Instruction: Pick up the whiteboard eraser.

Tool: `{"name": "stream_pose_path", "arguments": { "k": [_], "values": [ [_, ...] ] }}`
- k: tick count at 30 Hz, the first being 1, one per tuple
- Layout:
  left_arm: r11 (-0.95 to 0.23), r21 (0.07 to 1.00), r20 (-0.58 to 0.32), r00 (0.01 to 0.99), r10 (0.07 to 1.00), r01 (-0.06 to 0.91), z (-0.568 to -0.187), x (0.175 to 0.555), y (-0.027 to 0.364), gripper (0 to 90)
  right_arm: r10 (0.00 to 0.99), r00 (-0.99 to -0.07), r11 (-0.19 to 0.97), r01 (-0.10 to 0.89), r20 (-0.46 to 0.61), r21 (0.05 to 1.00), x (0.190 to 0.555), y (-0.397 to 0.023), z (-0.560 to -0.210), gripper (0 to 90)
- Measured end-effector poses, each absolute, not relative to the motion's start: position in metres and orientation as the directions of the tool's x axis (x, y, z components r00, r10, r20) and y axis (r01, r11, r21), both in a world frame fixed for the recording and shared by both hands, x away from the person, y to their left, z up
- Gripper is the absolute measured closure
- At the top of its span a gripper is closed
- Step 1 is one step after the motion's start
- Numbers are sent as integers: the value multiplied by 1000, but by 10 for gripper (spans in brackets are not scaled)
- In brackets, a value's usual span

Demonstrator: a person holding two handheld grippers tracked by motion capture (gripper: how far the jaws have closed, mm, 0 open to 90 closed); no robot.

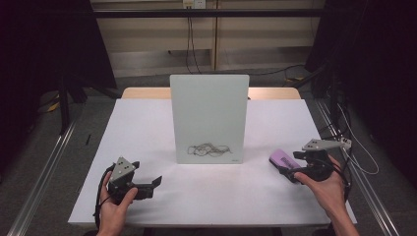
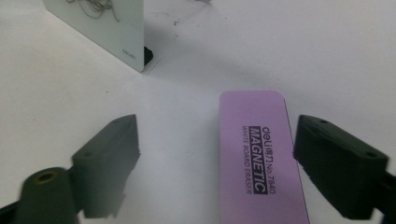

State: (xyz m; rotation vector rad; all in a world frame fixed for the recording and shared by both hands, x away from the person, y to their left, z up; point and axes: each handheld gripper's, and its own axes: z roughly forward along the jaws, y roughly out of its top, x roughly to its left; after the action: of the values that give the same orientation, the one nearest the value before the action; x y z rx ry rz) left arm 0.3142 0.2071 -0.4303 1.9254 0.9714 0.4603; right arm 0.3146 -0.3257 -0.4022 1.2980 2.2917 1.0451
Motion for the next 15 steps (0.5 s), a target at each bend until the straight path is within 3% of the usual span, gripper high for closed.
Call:
{"name": "stream_pose_path", "arguments": {
  "k": [10,15],
  "values": [
    [-276,850,-68,612,788,449,-430,313,208,52,804,-585,389,654,108,649,338,-325,-410,135],
    [-287,844,-65,619,783,452,-432,312,208,52,818,-572,402,645,61,650,345,-328,-413,162]
  ]
}}
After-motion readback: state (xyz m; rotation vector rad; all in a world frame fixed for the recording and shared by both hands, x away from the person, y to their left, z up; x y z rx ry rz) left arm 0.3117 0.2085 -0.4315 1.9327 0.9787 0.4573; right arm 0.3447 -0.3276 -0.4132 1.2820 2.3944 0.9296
